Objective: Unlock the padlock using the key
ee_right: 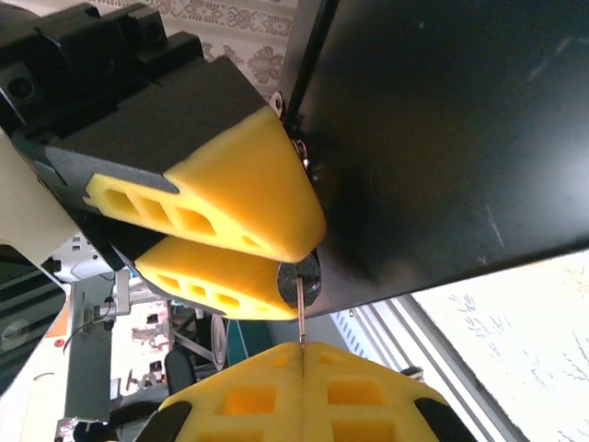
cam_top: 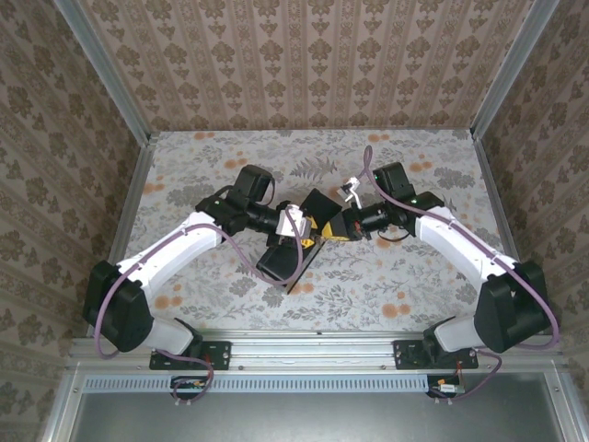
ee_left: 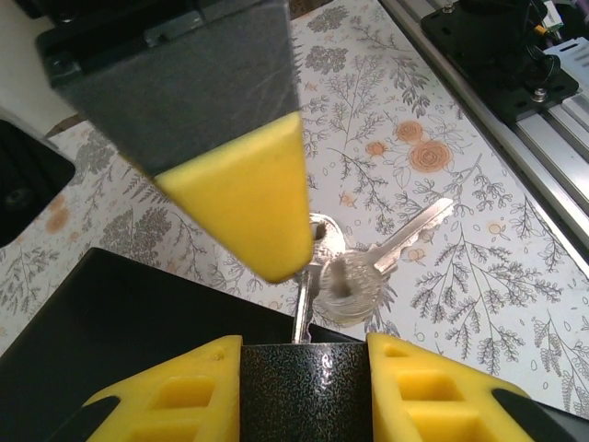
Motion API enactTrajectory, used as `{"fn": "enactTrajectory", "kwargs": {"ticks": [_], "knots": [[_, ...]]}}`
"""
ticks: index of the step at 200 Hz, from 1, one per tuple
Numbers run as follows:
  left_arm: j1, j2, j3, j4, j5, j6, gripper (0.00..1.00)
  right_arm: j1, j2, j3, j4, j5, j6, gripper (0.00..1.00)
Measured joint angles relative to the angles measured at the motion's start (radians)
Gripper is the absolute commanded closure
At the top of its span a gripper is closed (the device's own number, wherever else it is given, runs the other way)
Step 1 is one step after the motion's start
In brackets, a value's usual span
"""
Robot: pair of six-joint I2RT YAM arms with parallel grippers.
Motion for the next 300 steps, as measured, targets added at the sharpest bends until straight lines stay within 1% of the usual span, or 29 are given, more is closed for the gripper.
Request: {"fn": "enactTrajectory", "kwargs": {"ticks": [35,83,109,146,172,200,247,268,300], "knots": [[0.005,0.003,0.0,0.009,0.005,-0.031,0.88,0.005,0.021,0.011,0.031,0.0,0.017,1.0],[0.007,0.008,-0.001,0.016,0.002,-0.061,0.89,0.005,0.041,0.024,0.019,0.005,-0.026,1.0],[0.011,0.008,-0.017,0.041,0.003,-0.086,0.89,0.008,0.034,-0.031,0.113,0.0,-0.005,1.0],[0.013,0.008,-0.038,0.053,-0.003,-0.119,0.9,0.01,0.03,-0.105,0.275,-0.012,0.101,1.0],[0.034,0.008,-0.049,0.087,-0.003,-0.148,0.9,0.011,0.048,-0.106,0.352,-0.006,0.171,1.0],[0.061,0.01,-0.062,0.105,0.013,-0.179,0.91,0.02,0.074,-0.106,0.418,0.005,0.208,1.0],[0.089,0.039,-0.06,0.118,0.027,-0.188,0.91,0.025,0.136,-0.099,0.524,0.01,0.291,1.0],[0.097,0.04,-0.058,0.12,0.029,-0.188,0.91,0.025,0.139,-0.081,0.502,0.019,0.28,0.89],[0.104,0.049,-0.052,0.124,0.047,-0.187,0.91,0.019,0.139,-0.078,0.476,0.032,0.266,0.78]]}}
